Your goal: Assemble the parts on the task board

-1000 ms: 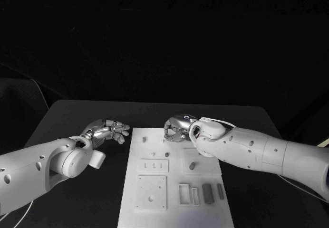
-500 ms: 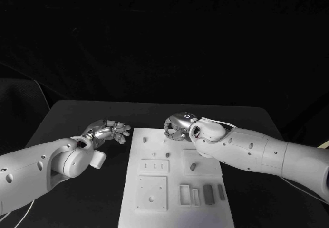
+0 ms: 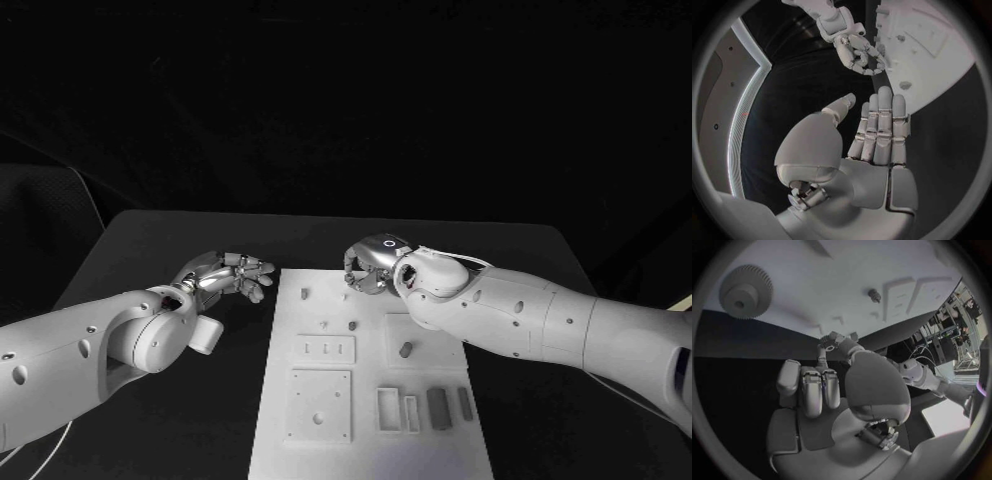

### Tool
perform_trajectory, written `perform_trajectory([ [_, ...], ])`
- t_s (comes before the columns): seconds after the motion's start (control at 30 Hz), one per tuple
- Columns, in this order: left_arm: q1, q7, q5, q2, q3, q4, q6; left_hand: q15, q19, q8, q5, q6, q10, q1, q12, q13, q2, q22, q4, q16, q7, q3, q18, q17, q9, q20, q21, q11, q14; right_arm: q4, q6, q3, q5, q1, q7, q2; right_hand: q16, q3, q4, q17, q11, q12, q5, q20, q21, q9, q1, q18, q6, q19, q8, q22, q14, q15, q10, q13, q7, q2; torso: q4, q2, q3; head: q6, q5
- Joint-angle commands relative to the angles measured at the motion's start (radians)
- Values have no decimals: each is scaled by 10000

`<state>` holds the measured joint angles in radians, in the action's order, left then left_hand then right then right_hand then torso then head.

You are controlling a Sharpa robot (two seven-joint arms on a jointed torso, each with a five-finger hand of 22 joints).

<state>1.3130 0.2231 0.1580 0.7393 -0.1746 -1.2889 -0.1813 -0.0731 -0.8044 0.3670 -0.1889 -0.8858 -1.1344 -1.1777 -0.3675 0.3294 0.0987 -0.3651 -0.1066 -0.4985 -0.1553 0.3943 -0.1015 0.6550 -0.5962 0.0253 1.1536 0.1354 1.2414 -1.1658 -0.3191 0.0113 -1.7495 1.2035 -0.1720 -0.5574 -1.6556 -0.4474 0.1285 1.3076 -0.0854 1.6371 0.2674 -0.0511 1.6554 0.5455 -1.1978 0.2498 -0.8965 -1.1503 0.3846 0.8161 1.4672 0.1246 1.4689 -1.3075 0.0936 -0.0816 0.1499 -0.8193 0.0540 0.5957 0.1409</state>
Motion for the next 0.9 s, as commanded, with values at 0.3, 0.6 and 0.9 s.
perform_trajectory([
  [0.3, 9, 65, -40, -33, 7, -9, 88, -26, -59, -58, 10, 83, 82, -23, 53, -15, 9, 18, -14, 62, -12, -30, -122, 19, 14, 23, -60, 14, 0, 87, 216, 1, -359, -3, -121, 172, -1859, -60, 12, 4556, -24, -45, 48, -40, 1450, 13, -22, 120, -634, 28, 26, 16, 3334, -66, 1163, -371, 569, -48, -4, -6, 8, 7, -5],
  [0.6, 9, 64, -40, -18, 7, -24, 82, -27, -60, -60, 10, 82, 81, -24, 55, -15, 7, 19, -14, 64, -13, -31, -122, 23, 14, 23, -61, 14, 0, 193, 337, 14, -369, -4, -75, 233, -1858, -60, 12, 4553, -24, -43, 50, -40, 1450, 12, -22, 120, -635, 28, 26, 16, 3332, -66, 1166, -375, 569, -48, 0, -12, 12, 50, -47],
  [0.9, 9, 87, -48, -31, 7, -16, 63, -27, -61, -61, 10, 80, 81, -22, 57, -15, 3, 20, -12, 66, -16, -32, -122, 26, 15, 24, -61, 14, 1, 300, 428, 20, -427, -8, -86, 267, -1858, -64, 9, 4552, -24, -42, 58, -40, 1450, 12, -21, 120, -640, 27, 25, 20, 3333, -66, 1170, -375, 568, -46, 3, -16, -3, 57, -36],
])
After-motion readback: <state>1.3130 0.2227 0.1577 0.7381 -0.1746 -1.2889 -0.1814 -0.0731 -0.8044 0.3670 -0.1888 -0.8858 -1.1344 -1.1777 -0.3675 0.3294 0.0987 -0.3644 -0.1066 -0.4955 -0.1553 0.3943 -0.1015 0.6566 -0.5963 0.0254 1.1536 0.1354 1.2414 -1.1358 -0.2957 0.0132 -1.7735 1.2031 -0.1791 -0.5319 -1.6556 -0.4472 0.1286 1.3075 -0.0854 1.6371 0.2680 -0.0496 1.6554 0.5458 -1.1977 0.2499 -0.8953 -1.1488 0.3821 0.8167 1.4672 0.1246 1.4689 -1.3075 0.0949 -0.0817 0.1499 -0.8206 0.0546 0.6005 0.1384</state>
